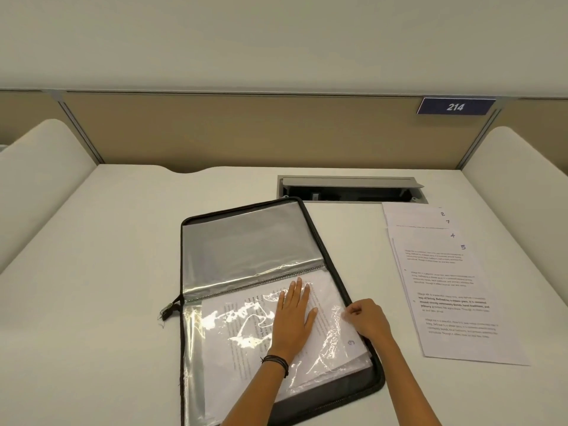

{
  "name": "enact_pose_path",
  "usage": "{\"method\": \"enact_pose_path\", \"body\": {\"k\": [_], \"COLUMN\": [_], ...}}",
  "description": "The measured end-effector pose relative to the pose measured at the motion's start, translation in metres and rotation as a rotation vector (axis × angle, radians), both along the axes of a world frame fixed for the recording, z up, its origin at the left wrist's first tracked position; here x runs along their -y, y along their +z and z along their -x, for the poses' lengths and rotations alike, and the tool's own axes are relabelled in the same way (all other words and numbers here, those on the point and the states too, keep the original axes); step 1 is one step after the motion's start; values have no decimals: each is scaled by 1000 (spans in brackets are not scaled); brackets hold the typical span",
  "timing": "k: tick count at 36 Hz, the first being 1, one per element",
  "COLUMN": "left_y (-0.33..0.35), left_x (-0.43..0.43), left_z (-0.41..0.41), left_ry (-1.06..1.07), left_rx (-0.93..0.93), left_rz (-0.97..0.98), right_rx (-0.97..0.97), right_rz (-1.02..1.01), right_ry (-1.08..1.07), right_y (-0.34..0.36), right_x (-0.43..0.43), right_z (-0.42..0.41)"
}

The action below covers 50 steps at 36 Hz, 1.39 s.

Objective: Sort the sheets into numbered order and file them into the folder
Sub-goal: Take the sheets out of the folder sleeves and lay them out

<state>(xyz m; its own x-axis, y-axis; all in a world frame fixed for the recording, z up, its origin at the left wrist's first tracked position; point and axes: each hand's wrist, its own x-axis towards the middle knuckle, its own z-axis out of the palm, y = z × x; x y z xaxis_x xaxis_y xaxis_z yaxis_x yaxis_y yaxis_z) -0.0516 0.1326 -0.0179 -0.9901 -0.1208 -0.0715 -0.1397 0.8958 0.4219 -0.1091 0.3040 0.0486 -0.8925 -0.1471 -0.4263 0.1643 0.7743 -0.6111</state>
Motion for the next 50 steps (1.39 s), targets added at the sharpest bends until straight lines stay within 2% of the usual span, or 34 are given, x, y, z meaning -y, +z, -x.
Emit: {"method": "enact_pose_path", "body": {"k": [4, 9, 15, 23, 26, 31, 37, 43, 50], "left_y": [-1, -5, -3, -8, -13, -13, -14, -15, -12], "left_x": [1, -2, -1, 0, 1, 1, 0, -7, -16], "left_z": [1, 2, 1, -1, -1, -1, -2, 1, 2], "left_ry": [-4, -7, -1, -15, -5, -1, 5, 47, 57], "left_rx": [-13, -154, -137, -177, -165, -165, -205, -230, -189], "left_rz": [-20, -57, -84, -65, -33, 18, 39, -36, -32], "right_rx": [-61, -116, -196, -272, -173, 175, 315, 248, 12], "right_rz": [-2, -18, -80, 77, 112, 202, 234, 308, 415], "right_ry": [-59, -106, -169, -363, -338, -293, -217, -291, -610], "right_y": [4, 3, 5, 16, 15, 21, 29, 21, 14], "right_x": [-7, -15, -15, -43, -55, -72, -89, -95, -109], "right_z": [3, 5, 6, 11, 13, 12, -1, -8, -8]}}
